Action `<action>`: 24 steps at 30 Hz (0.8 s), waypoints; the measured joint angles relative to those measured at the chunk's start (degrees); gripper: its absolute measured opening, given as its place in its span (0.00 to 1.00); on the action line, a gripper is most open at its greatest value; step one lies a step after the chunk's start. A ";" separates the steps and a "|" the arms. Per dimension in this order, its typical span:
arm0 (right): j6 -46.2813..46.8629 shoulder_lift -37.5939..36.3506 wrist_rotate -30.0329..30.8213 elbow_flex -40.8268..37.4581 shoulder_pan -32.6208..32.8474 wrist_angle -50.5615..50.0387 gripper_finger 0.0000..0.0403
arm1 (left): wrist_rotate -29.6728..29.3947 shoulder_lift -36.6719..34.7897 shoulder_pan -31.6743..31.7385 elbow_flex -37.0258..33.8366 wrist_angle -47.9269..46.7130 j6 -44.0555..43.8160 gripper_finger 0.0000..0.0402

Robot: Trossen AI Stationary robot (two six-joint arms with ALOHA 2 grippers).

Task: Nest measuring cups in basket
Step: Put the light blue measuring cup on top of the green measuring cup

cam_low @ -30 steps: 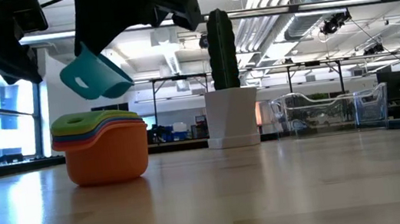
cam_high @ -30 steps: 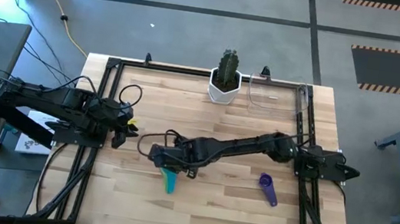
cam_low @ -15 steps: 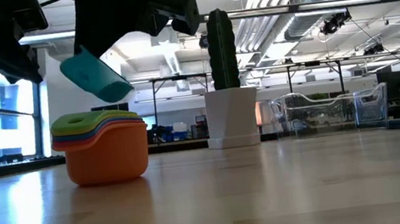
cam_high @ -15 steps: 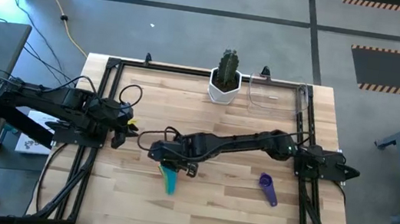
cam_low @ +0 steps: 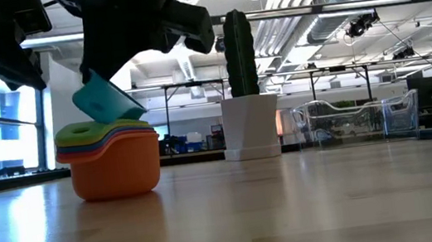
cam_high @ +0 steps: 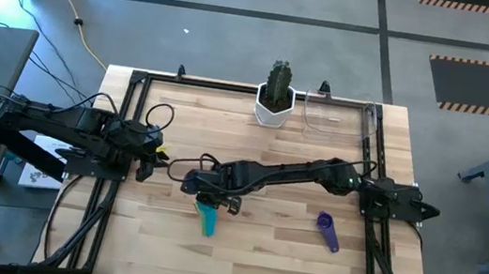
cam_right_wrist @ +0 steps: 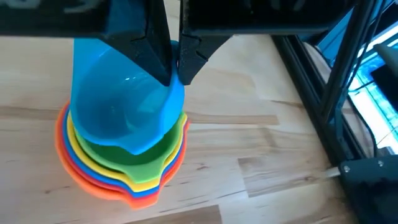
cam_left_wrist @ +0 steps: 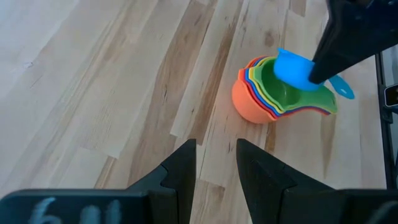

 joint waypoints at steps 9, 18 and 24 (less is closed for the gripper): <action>-0.39 -0.01 0.38 0.00 -0.09 -0.32 0.08 | 0.00 0.00 0.00 -0.01 0.00 -0.01 0.26; -0.35 -0.01 1.73 0.00 -0.09 -0.22 0.18 | 0.00 0.00 0.00 0.01 0.00 -0.01 0.26; -4.17 -0.01 0.65 0.00 -0.45 -0.07 0.18 | 0.01 0.00 0.00 -0.01 -0.10 -0.01 0.26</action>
